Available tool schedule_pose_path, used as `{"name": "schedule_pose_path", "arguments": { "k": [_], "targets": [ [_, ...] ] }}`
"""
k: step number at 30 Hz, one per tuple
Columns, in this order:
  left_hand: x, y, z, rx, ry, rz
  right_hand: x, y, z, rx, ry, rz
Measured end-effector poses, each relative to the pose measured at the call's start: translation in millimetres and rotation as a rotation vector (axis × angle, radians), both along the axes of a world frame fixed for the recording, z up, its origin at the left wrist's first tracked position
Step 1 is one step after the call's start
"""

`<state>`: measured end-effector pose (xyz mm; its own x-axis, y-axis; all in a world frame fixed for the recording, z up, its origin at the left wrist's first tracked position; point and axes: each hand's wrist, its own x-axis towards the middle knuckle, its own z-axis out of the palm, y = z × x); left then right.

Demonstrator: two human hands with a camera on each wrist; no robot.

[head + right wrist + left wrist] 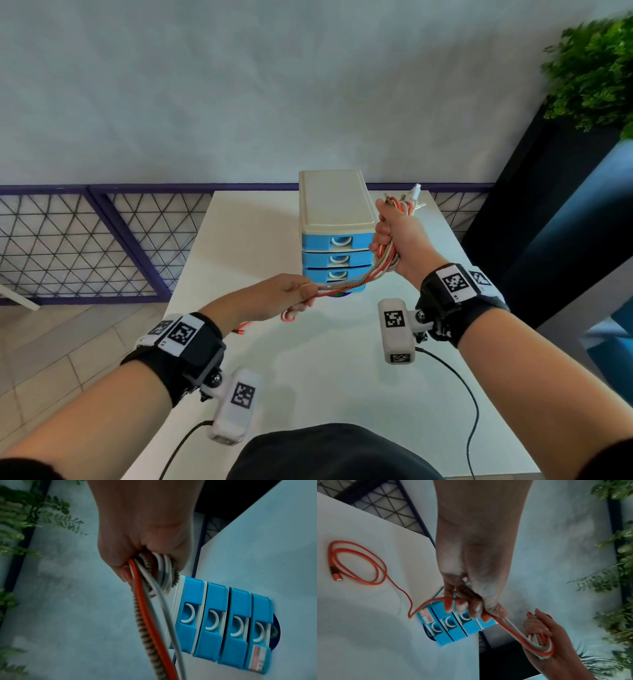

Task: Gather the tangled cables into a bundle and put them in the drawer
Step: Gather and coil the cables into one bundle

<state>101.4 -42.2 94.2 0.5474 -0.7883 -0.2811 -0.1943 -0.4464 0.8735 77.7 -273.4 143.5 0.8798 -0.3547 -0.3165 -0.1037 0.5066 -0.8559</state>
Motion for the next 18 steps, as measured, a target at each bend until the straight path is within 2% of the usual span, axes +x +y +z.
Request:
{"name": "schedule_pose_path", "arguments": {
  "k": [2,5,7,9,12,14,18],
  "targets": [
    [4,-1,-1,0.059,-0.163,0.008,-2,2,0,-0.177,0.017,0.077],
    [13,-6,5,0.168,-0.542,-0.019,-7,9,3,-0.499,0.048,0.24],
    [18,-9,14,0.204,-0.798,-0.041,-9,14,4,-0.584,0.042,0.363],
    [21,-14,26,0.213,-0.976,-0.051,-10,19,3,-0.61,0.05,0.477],
    [21,-21,42,0.199,-1.132,-0.03,-10,24,1,-0.641,0.06,0.566],
    [22,-23,48,0.191,-1.143,-0.033,-12,26,1,-0.604,0.061,0.614],
    [24,-26,51,0.143,-1.082,-0.042,-20,35,3,-0.26,-0.013,0.726]
  ]
}}
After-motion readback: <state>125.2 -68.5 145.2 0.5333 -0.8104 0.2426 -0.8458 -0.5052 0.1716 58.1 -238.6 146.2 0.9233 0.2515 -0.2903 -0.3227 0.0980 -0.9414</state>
